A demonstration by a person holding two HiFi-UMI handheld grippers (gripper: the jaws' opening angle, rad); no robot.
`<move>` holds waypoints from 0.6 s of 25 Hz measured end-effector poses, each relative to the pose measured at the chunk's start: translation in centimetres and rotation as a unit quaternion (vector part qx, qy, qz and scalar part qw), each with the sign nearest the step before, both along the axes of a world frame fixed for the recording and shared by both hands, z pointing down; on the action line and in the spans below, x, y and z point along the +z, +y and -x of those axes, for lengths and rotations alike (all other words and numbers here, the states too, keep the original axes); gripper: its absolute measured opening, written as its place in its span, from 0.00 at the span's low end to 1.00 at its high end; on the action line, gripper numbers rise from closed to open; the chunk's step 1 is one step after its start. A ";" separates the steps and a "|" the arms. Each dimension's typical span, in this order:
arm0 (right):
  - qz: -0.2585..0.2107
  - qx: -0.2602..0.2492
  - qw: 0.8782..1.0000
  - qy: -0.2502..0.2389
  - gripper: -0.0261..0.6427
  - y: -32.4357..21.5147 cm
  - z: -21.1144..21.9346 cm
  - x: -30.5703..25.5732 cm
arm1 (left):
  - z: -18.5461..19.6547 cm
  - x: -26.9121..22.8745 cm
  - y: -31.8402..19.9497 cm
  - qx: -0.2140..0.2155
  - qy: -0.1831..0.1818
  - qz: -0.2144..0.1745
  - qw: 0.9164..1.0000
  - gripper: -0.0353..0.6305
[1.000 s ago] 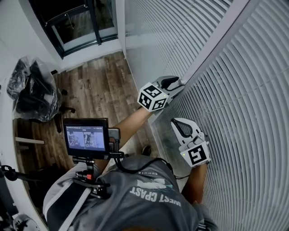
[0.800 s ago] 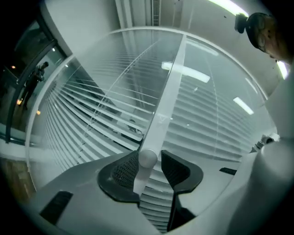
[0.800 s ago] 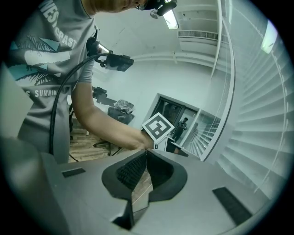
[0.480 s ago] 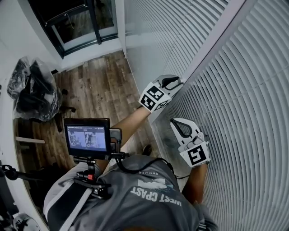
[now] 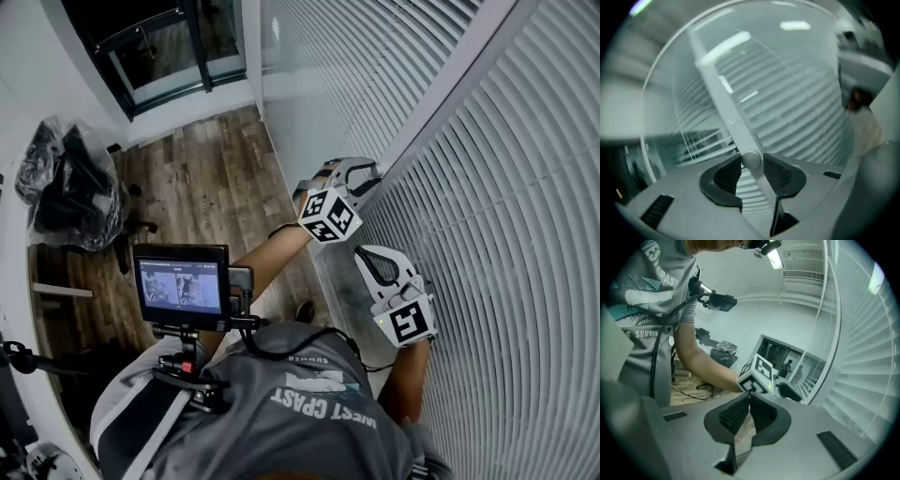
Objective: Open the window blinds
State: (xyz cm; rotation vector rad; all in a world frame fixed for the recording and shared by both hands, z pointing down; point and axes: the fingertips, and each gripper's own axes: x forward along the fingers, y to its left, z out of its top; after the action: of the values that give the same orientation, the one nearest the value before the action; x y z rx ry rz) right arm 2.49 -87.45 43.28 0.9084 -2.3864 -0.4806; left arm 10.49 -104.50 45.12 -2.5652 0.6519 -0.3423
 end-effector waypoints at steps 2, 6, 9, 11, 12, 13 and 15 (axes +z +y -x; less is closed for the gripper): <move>0.000 0.001 1.000 -0.002 0.04 0.2 -0.1 0.0 | 0.6 -0.6 -0.3 0.043 0.155 0.202 0.966 0.29; -0.001 0.001 1.000 -0.003 0.04 0.2 0.0 0.0 | 1.1 -0.8 -0.9 0.069 0.262 0.347 0.898 0.25; 0.000 0.001 1.000 -0.003 0.04 0.1 0.0 -0.1 | 1.2 -0.7 -1.0 0.071 0.280 0.374 0.881 0.24; 0.001 0.001 1.000 -0.002 0.04 0.1 -0.1 -0.1 | 1.1 -0.9 -0.9 0.063 0.263 0.349 0.897 0.24; 0.001 0.001 1.000 -0.001 0.04 0.1 -0.1 -0.1 | 1.0 -1.0 -0.8 0.053 0.228 0.304 0.924 0.24; 0.001 0.001 1.000 -0.001 0.04 0.1 -0.1 -0.1 | 0.8 -0.9 -0.7 0.037 0.173 0.232 0.956 0.24; 0.000 0.000 1.000 0.000 0.04 0.0 -0.1 0.1 | 0.5 -0.5 -0.3 -0.006 0.022 0.039 0.999 0.24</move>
State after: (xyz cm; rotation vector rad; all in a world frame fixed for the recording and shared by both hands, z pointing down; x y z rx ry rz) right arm 2.61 -87.49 43.36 0.9087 -2.3856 -0.4796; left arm 10.02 -104.85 44.60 -2.6513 0.6825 -0.3218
